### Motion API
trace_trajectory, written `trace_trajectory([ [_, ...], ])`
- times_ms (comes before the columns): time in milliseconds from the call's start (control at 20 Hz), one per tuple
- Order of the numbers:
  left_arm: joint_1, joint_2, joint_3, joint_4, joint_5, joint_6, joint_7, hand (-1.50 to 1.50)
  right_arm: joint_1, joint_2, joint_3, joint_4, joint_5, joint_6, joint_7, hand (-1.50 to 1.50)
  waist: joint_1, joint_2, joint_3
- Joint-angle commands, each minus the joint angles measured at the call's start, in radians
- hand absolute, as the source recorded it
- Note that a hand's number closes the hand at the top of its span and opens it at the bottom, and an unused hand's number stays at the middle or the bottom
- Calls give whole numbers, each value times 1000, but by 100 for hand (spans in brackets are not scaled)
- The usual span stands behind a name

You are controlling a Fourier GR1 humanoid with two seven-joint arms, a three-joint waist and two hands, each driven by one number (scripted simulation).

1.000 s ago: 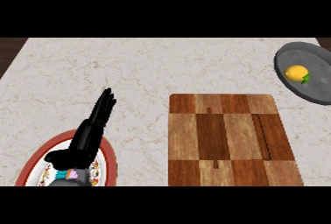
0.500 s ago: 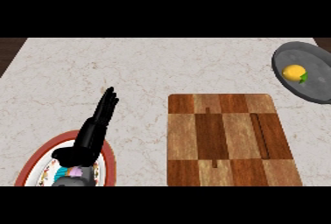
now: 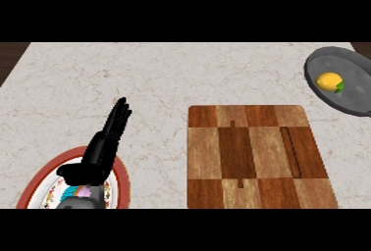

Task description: Pick the lemon from the cutting board and place it in the pan

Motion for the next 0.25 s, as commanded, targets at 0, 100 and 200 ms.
trace_trajectory([
  [0, 33, 8, -8, -69, 12, -14, 43, 0, -1, -33, 15, 1, -11, 5, -10, -150, 4, 0, 1],
  [100, -27, 3, 5, 15, -9, -5, 0, 0, -20, -53, 23, -10, -1, -34, -3, -150, 2, 2, 1],
  [200, -12, 26, 27, -20, 15, -24, 27, 0, 12, 10, 47, -13, 13, -117, -48, -150, 1, 1, 0],
])
